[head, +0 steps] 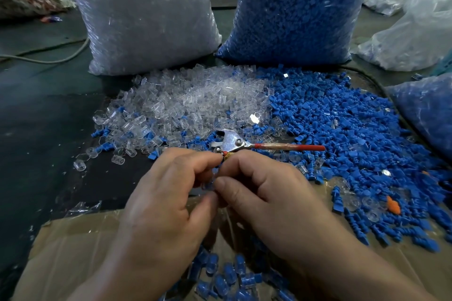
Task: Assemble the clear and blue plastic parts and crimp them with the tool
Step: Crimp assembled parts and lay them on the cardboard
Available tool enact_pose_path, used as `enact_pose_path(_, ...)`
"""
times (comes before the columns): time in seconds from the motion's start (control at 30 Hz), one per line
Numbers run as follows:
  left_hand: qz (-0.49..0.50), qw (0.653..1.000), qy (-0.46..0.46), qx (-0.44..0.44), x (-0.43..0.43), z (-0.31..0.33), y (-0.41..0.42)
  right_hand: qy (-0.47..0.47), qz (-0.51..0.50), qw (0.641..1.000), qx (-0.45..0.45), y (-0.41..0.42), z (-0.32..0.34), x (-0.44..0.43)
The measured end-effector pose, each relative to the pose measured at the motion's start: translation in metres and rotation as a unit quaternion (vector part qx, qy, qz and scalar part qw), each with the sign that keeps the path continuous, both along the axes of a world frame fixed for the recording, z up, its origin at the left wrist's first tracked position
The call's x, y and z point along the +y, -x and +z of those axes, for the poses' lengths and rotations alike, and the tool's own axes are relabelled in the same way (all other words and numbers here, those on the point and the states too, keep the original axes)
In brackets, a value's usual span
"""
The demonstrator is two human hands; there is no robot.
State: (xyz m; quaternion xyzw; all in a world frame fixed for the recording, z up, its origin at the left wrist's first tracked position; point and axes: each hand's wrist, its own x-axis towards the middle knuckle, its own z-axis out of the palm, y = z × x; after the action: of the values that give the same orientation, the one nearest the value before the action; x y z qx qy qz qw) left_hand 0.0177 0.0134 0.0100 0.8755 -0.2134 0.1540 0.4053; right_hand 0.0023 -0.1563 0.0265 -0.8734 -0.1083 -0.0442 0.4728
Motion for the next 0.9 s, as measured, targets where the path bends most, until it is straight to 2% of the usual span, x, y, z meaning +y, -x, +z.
enact_pose_path(0.1,-0.023,0.999,0.031,0.018,0.001,0.005,0.003,0.042,-0.008,0.998,-0.055,0.000,0.000,-0.002)
enact_pose_path(0.23,-0.008,0.991,0.088,0.104,0.006,0.001,0.004,0.127,0.037,0.984,-0.119,0.000,0.002,-0.001)
enact_pose_path(0.33,-0.020,0.981,0.101,0.164,0.007,-0.005,0.002,0.131,0.059,0.980,-0.137,0.000,-0.002,-0.001)
enact_pose_path(0.5,-0.026,0.965,0.150,0.215,0.005,-0.010,0.001,0.092,0.050,0.986,-0.129,-0.002,-0.003,-0.003)
enact_pose_path(0.6,-0.011,0.960,0.179,0.213,0.004,-0.012,0.000,0.086,0.044,0.986,-0.139,-0.002,-0.003,-0.002)
enact_pose_path(0.73,0.022,0.969,0.156,0.193,0.004,-0.012,-0.001,0.114,0.056,0.978,-0.164,0.000,-0.001,-0.003)
enact_pose_path(0.83,0.041,0.962,0.177,0.201,0.006,-0.013,-0.002,0.212,0.003,0.963,-0.168,-0.002,0.001,-0.008)
enact_pose_path(0.9,0.050,0.953,0.211,0.210,0.007,-0.013,-0.004,0.320,-0.063,0.940,-0.098,-0.007,0.003,-0.017)
